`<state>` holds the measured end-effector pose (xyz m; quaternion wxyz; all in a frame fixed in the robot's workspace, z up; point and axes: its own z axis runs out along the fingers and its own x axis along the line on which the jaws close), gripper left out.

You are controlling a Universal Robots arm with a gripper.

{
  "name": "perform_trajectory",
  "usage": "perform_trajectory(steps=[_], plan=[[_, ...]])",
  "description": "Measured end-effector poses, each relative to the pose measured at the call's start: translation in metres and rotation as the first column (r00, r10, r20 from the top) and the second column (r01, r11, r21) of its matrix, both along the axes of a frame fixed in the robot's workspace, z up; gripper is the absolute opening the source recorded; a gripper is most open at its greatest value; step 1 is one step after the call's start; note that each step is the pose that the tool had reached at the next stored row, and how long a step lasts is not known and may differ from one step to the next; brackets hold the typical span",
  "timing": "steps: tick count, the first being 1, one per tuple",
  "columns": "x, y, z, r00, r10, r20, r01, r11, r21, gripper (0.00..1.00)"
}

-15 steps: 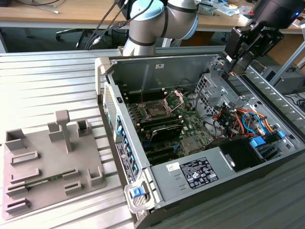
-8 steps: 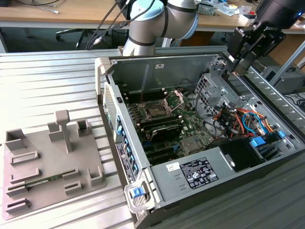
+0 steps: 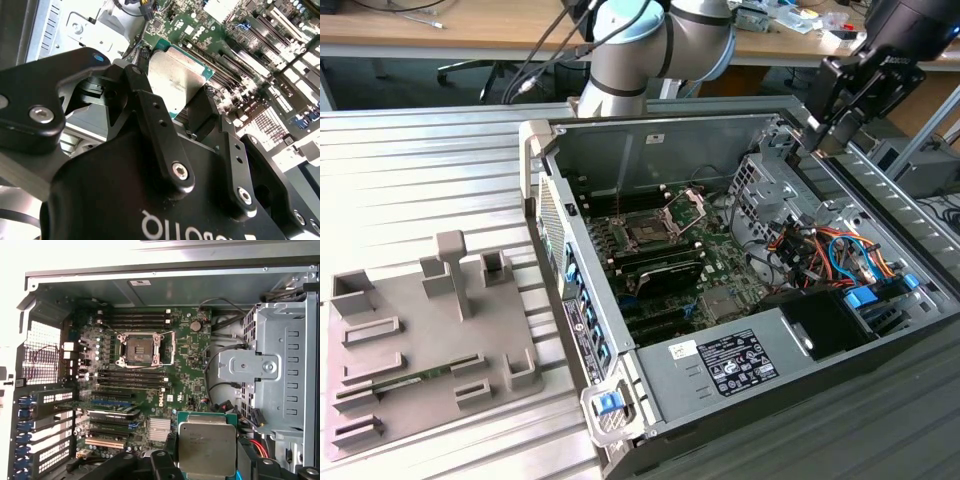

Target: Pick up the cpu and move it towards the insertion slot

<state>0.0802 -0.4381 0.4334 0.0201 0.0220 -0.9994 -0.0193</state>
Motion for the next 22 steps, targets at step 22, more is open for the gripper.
perform_trajectory(steps=[22], plan=[[0.0143, 0.0, -0.0031, 1.0, 0.0, -0.0013, 0.0, 1.0, 0.0001, 0.55]])
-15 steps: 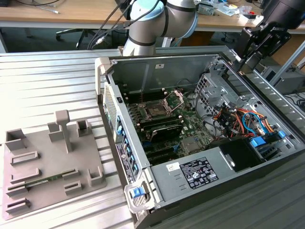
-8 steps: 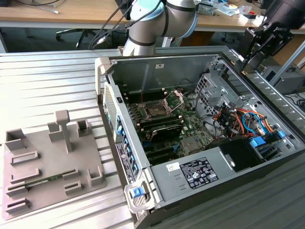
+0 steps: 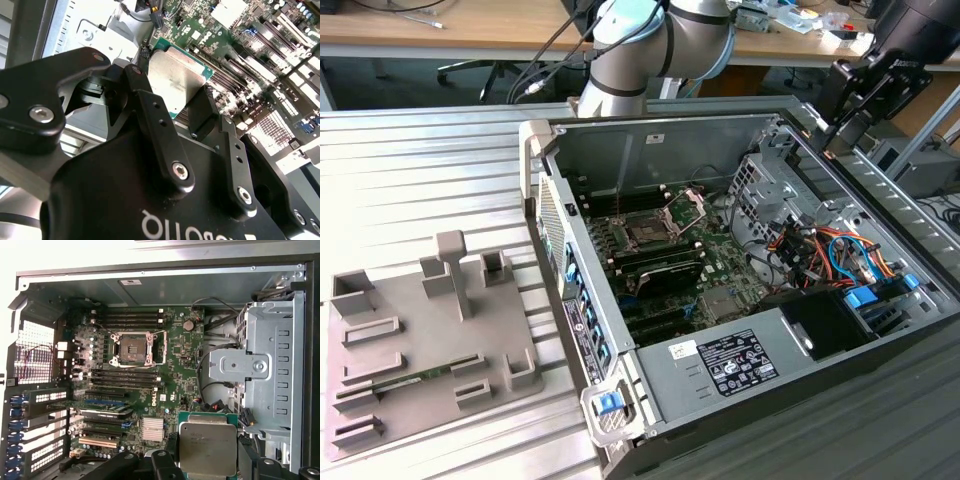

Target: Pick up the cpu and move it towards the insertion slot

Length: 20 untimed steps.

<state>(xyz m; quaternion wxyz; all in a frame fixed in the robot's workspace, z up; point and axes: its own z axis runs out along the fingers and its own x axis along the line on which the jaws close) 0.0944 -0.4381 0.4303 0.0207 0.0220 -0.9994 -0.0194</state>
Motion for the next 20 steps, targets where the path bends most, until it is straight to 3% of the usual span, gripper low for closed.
perform_trajectory(steps=[5, 13, 20], plan=[[-0.0006, 0.0, 0.0, 1.0, 0.0, 0.0, 0.0, 1.0, 0.0001, 0.55], [-0.011, 0.0, -0.0003, 1.0, 0.0, 0.0, 0.0, 1.0, 0.0, 0.55], [-0.0145, 0.0, -0.0007, 1.0, 0.0, 0.0, 0.0, 1.0, 0.0001, 0.55]])
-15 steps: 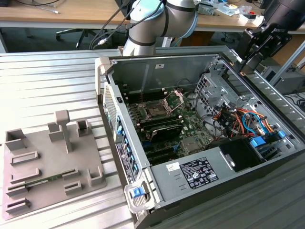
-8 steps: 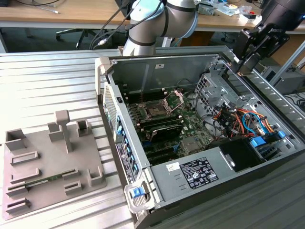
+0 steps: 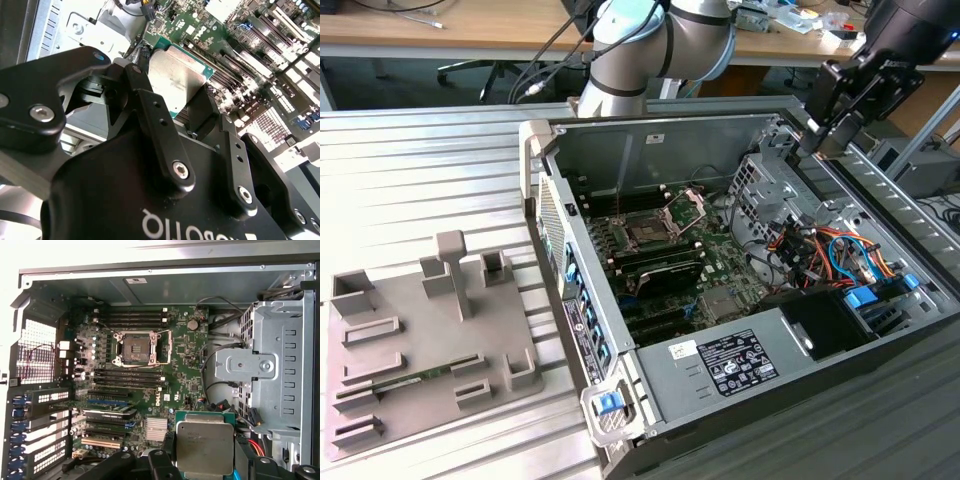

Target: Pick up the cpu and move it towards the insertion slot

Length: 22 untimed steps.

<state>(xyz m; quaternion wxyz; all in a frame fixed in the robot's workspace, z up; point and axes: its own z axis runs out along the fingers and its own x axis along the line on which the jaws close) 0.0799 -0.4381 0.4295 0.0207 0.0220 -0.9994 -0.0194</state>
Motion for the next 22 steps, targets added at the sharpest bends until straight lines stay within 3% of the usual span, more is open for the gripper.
perform_trajectory(steps=[22], plan=[[-0.012, 0.0, -0.0029, 1.0, 0.0, 0.0, 0.0, 1.0, -0.0001, 0.55]])
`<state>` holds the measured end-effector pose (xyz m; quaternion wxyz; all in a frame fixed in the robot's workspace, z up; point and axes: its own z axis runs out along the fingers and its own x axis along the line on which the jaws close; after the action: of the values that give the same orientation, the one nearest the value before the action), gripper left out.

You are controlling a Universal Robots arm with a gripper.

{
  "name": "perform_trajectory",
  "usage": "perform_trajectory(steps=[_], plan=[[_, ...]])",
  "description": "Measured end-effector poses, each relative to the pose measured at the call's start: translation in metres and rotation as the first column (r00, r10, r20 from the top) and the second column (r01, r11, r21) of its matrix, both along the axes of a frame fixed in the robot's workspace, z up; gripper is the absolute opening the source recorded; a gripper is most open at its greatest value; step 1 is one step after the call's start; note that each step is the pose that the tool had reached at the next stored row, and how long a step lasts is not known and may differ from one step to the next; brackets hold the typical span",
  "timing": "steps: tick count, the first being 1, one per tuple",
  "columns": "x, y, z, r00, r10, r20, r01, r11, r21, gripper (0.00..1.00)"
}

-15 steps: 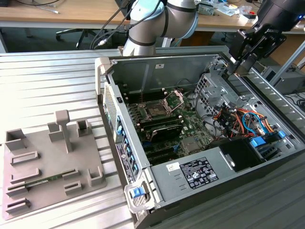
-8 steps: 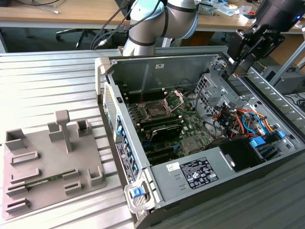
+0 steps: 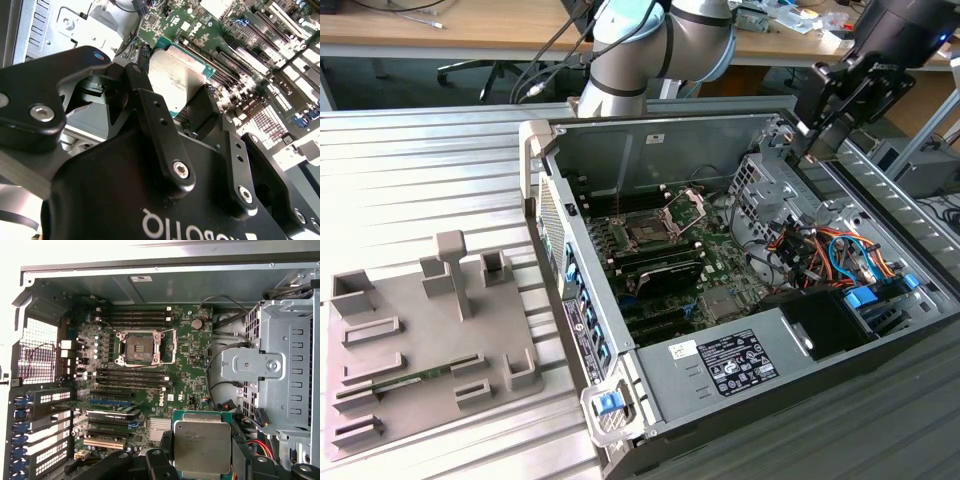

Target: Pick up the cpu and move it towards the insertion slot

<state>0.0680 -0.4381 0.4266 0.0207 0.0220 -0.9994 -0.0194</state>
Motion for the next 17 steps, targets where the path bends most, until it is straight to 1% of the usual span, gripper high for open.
perform_trajectory(steps=[17], plan=[[-0.0069, 0.0, -0.0029, 1.0, 0.0, 0.0, 0.0, 1.0, 0.0, 0.55]])
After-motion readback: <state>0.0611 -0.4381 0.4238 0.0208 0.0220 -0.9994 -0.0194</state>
